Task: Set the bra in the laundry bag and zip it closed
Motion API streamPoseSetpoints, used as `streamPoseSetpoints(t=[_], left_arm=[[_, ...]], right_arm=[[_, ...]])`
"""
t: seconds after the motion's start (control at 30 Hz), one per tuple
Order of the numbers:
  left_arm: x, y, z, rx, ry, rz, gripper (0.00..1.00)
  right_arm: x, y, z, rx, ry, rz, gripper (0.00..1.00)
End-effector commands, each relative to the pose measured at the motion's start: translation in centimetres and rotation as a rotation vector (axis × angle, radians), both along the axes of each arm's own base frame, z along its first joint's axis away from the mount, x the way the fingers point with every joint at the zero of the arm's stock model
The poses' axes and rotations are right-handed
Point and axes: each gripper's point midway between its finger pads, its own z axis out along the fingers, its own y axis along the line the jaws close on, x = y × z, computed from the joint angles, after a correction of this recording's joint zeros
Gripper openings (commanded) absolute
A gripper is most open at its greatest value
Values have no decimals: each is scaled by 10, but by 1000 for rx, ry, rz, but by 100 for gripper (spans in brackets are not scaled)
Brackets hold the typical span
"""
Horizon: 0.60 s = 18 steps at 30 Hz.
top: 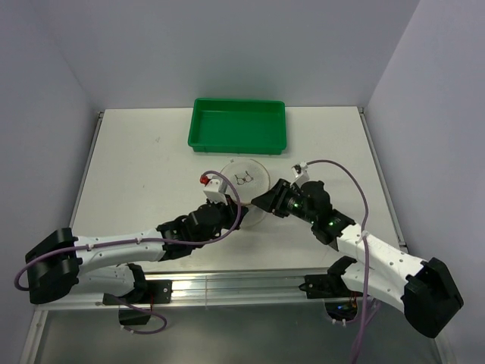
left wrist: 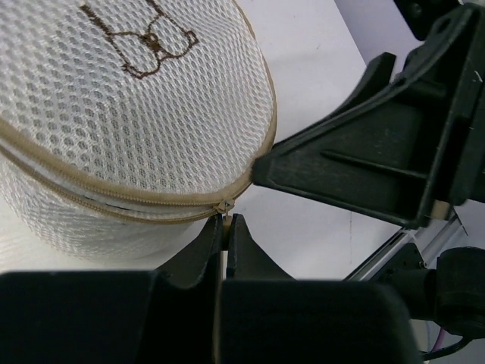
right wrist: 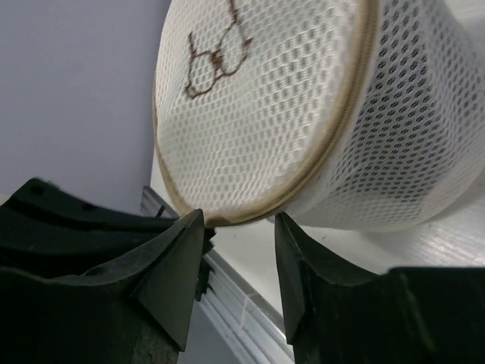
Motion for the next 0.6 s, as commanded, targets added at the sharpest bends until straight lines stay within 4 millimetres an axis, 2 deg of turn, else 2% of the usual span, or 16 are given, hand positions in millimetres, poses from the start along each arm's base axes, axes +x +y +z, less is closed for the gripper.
streamPoseSetpoints(t=[0.0,0.07,0.1,0.17,0.2,0.23,0.4,0.43,0.5,0.57], left_arm=[[-3,-9,35,-111,-45,-25,0],[-3,-5,36,-120,-50,-16,0],[-3,-3,32,-111,-46,-13,0],[-2,2,30,-101,-46,5,0],[-2,6,22,-72,-38,15,0],[-1,10,18,-58,-36,27,0],[4,48,1,29,-32,144,0],[4,55,7,18,-42,158,0],[5,68,5,37,-45,197,0],[6,71,5,34,-46,208,0]], right_arm=[[23,0,22,2,-65,-65,51],[32,-4,23,7,-81,-107,53],[34,-4,23,7,-82,-108,48],[40,-7,20,-10,-78,-120,26],[44,-8,22,-12,-82,-126,8],[47,-11,21,-21,-87,-131,4],[78,-47,20,-97,-106,-238,0],[83,-53,20,-122,-120,-245,0],[93,-55,21,-146,-115,-232,0],[96,-50,14,-178,-104,-184,2]])
